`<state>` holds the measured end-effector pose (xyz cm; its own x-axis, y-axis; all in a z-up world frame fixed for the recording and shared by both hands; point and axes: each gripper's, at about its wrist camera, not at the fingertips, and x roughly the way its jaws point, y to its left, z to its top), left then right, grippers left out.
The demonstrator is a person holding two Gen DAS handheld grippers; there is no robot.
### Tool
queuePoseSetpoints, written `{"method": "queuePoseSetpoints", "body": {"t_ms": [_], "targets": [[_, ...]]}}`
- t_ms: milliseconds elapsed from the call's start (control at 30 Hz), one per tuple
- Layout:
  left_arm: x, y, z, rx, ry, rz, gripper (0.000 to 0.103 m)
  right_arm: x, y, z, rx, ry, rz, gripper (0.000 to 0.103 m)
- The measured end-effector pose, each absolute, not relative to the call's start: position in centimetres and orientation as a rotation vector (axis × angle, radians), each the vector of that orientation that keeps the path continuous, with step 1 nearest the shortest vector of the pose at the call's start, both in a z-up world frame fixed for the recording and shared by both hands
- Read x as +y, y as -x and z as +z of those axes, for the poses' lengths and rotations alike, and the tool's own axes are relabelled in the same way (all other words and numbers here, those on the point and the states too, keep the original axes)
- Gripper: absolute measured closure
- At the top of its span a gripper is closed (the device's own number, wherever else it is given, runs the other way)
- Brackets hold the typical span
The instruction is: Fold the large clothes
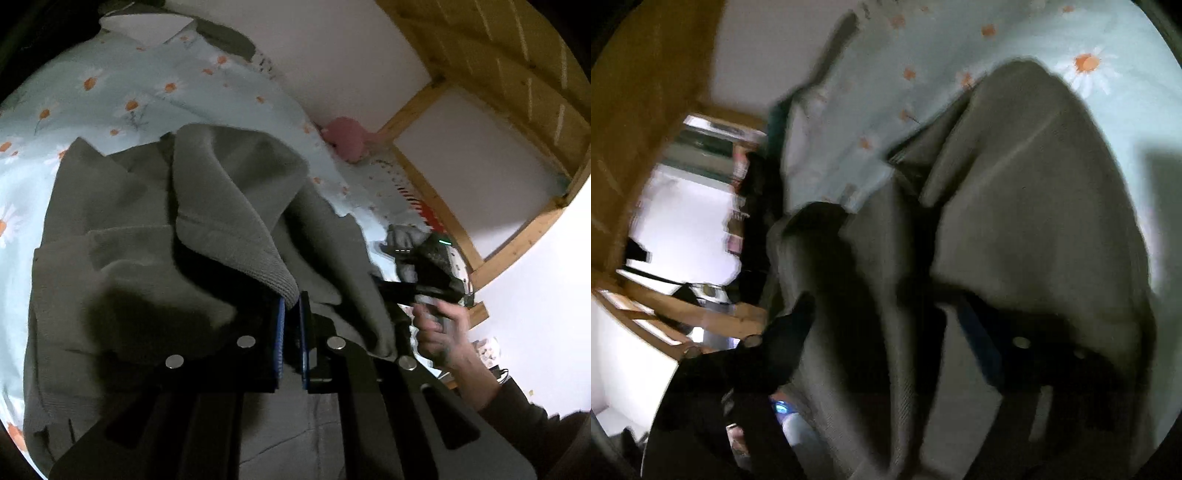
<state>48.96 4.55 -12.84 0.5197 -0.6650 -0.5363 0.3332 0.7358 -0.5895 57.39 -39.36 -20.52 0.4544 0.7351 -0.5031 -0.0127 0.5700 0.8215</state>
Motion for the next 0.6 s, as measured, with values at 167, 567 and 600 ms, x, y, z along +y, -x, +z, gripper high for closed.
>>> {"method": "queuePoseSetpoints", "body": {"t_ms": [167,567,600], "targets": [[4.1,-48.7,-11.8,0.804,0.421,-0.643,0.097,-35.7,-59.4,-17.1,0.937,-0.720,0.665,0.097],[3.4,-47.0,-17.9,0.956,0.318,-0.497,0.091,-42.0,-62.2,-19.0,0.941,-0.742,0.338,0.065],[3.9,-46.1,-17.1,0.932,0.299,-0.472,0.082,-42.2,-61.0,-18.0,0.908,-0.719,0.332,0.025]]}}
